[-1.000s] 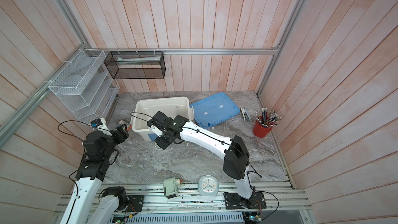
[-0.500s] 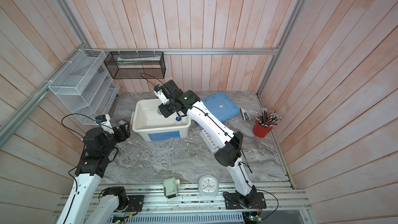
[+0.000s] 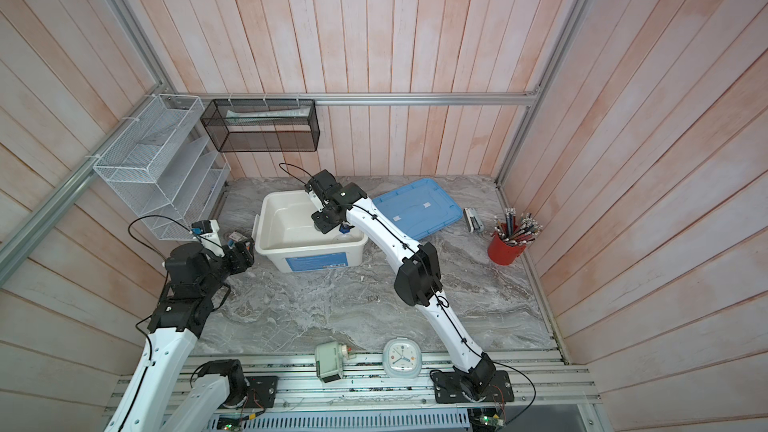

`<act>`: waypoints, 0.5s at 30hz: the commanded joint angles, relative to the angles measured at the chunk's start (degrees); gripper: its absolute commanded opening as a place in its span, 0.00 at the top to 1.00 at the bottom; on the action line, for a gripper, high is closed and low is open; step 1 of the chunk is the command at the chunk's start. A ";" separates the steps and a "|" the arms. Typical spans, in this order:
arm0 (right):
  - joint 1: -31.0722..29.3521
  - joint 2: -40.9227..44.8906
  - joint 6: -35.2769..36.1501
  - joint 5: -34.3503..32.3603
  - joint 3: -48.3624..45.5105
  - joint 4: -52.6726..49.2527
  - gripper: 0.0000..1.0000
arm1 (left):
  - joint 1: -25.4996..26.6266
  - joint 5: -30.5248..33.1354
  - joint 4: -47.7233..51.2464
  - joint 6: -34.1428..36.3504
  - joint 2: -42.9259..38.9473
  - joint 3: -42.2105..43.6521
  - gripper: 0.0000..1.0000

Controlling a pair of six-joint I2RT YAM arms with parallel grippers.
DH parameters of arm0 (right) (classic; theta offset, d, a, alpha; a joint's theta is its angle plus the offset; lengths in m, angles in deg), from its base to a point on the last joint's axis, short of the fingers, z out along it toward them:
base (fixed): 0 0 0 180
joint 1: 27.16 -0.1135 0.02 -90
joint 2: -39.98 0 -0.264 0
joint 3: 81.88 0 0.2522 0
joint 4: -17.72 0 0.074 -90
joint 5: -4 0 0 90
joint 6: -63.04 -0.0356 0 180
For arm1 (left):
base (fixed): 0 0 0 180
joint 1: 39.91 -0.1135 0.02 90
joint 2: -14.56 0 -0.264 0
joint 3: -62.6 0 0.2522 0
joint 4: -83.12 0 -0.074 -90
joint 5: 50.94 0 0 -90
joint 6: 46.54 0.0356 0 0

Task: Organize the chemistry lab equipment
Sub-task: 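Lift the white cup with the right gripper and carry it over the bin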

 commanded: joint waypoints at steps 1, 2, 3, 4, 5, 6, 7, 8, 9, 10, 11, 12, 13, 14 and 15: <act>0.81 -2.82 0.99 0.89 0.00 0.89 1.00 | -0.18 -0.68 -0.04 1.08 0.13 -1.44 0.23; 0.87 -3.35 1.06 1.33 0.16 1.08 1.00 | -0.22 -0.65 0.02 1.05 0.26 -1.44 0.23; 0.84 -3.88 1.18 1.67 0.10 1.41 1.00 | -0.23 -0.68 0.04 1.07 0.34 -1.45 0.23; 0.85 -4.35 1.19 1.66 0.18 1.50 1.00 | -0.23 -0.66 0.13 1.16 0.41 -1.45 0.23; 0.82 -4.71 1.26 1.66 0.35 1.49 1.00 | -0.20 -0.60 0.14 1.14 0.46 -1.55 0.23; 0.87 -4.99 1.44 1.85 0.31 1.65 1.00 | -0.22 -0.59 0.15 1.09 0.50 -1.45 0.23; 0.84 -5.18 1.61 1.88 0.27 1.79 1.00 | -0.18 -0.59 0.13 1.15 0.60 -1.47 0.23; 0.82 -5.43 1.71 2.02 0.26 2.02 1.00 | -0.22 -0.59 0.04 1.09 0.71 -1.45 0.23; 0.82 -5.61 1.85 2.24 0.19 2.31 1.00 | -0.20 -0.59 0.05 1.16 0.91 -1.44 0.23; 0.82 -5.85 1.98 2.36 0.14 2.64 1.00 | -0.23 -0.59 -0.04 1.15 0.93 -1.45 0.23; 0.84 -6.10 1.98 2.40 0.15 2.84 1.00 | -0.23 -0.63 -0.02 1.03 1.10 -1.45 0.24; 0.89 -6.34 1.98 2.46 0.12 2.93 1.00 | -0.23 -0.67 0.03 1.05 1.19 -1.45 0.24; 0.87 -6.71 1.96 2.53 0.16 2.91 1.00 | -0.23 -0.68 0.11 1.06 1.19 -1.45 0.24; 0.82 -6.93 1.90 2.46 0.11 2.96 1.00 | -0.23 -0.55 0.13 1.08 1.19 -1.46 0.24; 0.91 -7.19 1.78 2.33 0.08 3.17 1.00 | -0.23 -0.50 0.21 1.12 1.19 -1.49 0.24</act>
